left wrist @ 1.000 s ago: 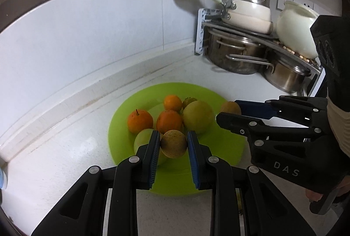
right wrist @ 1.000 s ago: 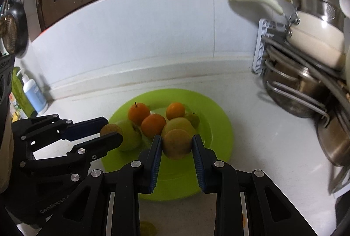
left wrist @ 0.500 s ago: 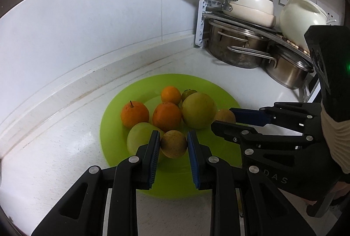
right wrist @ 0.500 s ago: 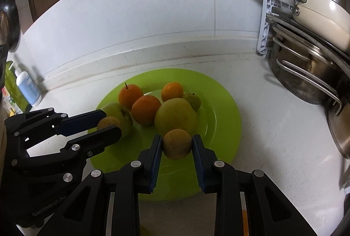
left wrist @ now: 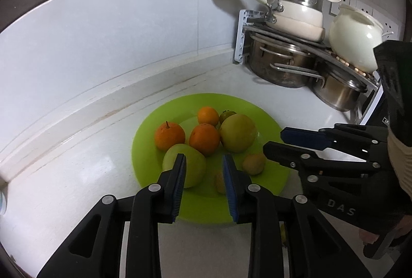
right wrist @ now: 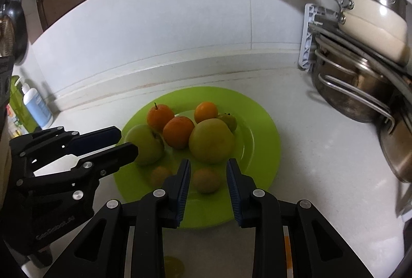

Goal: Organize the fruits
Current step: 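Release both brown fruits onto the green plate and withdraw both tools, then grasp the small green fruit with the left tool while the right tool grasps the orange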

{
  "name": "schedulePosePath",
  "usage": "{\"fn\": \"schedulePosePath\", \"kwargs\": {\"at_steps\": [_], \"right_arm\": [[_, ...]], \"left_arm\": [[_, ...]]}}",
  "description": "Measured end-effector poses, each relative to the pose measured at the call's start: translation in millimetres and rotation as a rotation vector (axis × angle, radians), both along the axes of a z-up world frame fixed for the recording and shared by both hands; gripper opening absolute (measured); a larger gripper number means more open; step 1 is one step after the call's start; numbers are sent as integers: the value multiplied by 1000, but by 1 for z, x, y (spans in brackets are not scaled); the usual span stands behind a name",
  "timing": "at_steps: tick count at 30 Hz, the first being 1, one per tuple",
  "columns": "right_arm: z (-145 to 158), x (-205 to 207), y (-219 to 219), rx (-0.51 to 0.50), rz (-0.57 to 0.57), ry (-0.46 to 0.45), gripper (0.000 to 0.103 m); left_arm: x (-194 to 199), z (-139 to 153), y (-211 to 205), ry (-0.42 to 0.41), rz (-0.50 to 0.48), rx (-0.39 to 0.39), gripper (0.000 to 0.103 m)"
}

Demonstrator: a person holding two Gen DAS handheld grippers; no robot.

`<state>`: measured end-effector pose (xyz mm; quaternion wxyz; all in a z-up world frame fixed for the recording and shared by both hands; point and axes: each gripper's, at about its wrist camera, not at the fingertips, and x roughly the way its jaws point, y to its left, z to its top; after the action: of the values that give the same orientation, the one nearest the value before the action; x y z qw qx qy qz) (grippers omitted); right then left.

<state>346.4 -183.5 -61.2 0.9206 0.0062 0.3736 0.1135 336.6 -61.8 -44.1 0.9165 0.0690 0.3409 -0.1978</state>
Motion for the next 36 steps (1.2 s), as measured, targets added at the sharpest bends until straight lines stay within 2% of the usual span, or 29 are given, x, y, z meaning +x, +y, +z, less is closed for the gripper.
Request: {"fn": "schedulePosePath", "kwargs": {"at_steps": [4, 7, 10, 18, 24, 27, 30, 36], "right_arm": [[16, -18, 0, 7, -4, -38, 30], [28, -32, -1, 17, -10, -65, 30], [38, -48, -3, 20, -20, -92, 30], [59, -84, -15, 20, -51, -152, 48], [69, -105, -24, 17, -65, -174, 49], [70, -114, -28, 14, -65, -180, 50], [71, -123, -32, 13, -64, -188, 55], [66, -130, -43, 2, -62, -183, 55]], "left_arm": [[-15, 14, 4, -25, 6, -19, 39], [-27, 25, 5, -50, 9, -24, 41], [-40, 35, 7, -69, 22, -29, 50], [-74, 54, 5, -119, 36, -37, 60], [-97, 64, -2, -139, 34, -40, 65], [-107, 66, -6, -143, 35, -37, 69], [-114, 63, -10, -134, 41, -34, 72], [-120, 49, -22, -94, 47, -30, 75]]}}
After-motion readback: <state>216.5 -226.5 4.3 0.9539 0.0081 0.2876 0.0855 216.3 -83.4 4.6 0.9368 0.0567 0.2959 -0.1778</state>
